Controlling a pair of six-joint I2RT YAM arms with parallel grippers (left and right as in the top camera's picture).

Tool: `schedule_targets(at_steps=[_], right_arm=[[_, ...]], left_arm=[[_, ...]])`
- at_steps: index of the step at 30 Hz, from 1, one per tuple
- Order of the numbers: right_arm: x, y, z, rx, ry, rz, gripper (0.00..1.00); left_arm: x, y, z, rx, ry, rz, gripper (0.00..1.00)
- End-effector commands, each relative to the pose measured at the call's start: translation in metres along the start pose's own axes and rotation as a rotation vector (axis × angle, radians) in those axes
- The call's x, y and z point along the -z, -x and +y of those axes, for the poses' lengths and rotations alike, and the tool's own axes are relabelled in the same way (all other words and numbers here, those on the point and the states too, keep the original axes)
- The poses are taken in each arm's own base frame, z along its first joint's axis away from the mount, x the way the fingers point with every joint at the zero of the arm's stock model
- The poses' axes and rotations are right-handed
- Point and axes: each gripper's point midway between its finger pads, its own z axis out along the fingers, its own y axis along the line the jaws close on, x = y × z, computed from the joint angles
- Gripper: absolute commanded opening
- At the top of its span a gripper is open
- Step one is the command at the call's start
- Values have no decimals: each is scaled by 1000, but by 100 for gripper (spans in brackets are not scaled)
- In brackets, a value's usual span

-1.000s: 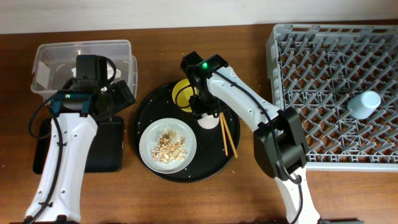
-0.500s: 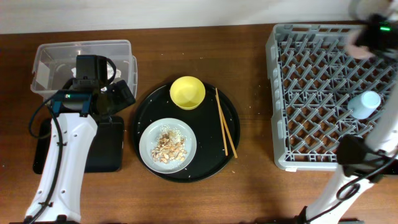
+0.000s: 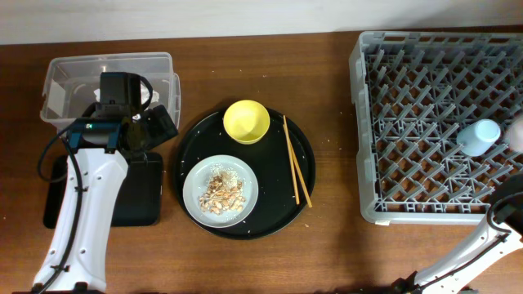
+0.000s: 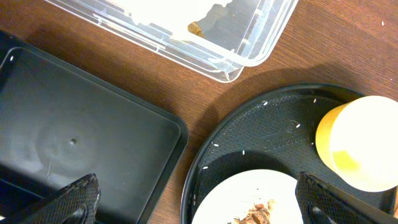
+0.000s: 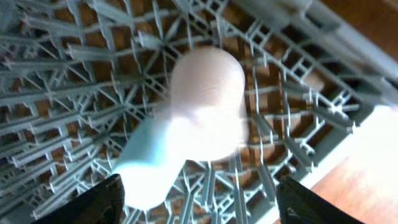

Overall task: Sort waste into correct bins and load items into the dishwasher rack
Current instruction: 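Place the white cup in the rack with right gripper, then reach right gripper to the yellow bowl and grasp its rim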

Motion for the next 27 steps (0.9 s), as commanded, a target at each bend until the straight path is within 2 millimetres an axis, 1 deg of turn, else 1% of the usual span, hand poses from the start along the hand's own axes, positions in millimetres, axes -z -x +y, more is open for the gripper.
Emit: schedule_targets(at_steps=[1, 2, 3, 5, 6, 7, 8, 9, 10, 11, 12, 14, 15, 17, 18, 19, 20, 21, 22, 24, 25, 26, 27], right_arm=[[2, -4, 10, 8, 51, 17, 81], [7, -7, 23, 39, 114, 21, 82], [19, -9, 28, 53, 125, -3, 82], [32, -9, 32, 62, 133, -34, 82], [32, -10, 32, 62, 135, -29, 80], [37, -17, 57, 104, 259, -7, 79], [47, -29, 91, 198, 399, 12, 75], [58, -43, 118, 256, 436, 13, 74], [79, -79, 170, 413, 478, 8, 73], [88, -106, 202, 520, 496, 12, 74], [90, -139, 235, 657, 500, 24, 74], [80, -202, 288, 874, 412, 25, 73], [75, -255, 323, 1025, 387, 27, 72], [61, -337, 362, 1177, 363, 55, 72], [57, -354, 369, 1199, 363, 65, 72], [42, -400, 384, 1283, 369, 100, 70], [23, -442, 391, 1357, 364, 147, 70], [6, -471, 394, 1387, 345, 179, 70], [-4, -488, 395, 1410, 334, 198, 70], [-29, -530, 400, 1464, 335, 211, 70], [-36, -539, 404, 1447, 344, 207, 69], [-43, -546, 407, 1448, 352, 203, 64], [-58, -550, 410, 1422, 347, 188, 63]], left_arm=[[5, 5, -1, 12, -5, -19, 99], [5, 5, -1, 12, -5, -19, 99], [5, 5, -1, 12, -5, -19, 99], [5, 5, -1, 12, -5, -19, 99], [5, 5, -1, 12, -5, -19, 99], [5, 5, -1, 12, -5, -19, 99], [5, 5, -1, 12, -5, -19, 99], [5, 5, -1, 12, -5, -19, 99], [5, 5, -1, 12, -5, -19, 99], [5, 5, -1, 12, -5, -19, 99], [5, 5, -1, 12, -5, -19, 99], [5, 5, -1, 12, -5, -19, 99], [5, 5, -1, 12, -5, -19, 99], [5, 5, -1, 12, -5, -19, 99], [5, 5, -1, 12, -5, -19, 99], [5, 5, -1, 12, -5, -19, 99], [5, 5, -1, 12, -5, -19, 99], [5, 5, -1, 12, -5, -19, 99], [5, 5, -1, 12, -5, -19, 99], [5, 5, -1, 12, -5, -19, 99], [5, 5, -1, 12, -5, -19, 99], [5, 5, -1, 12, -5, -19, 100], [5, 5, -1, 12, -5, -19, 99]])
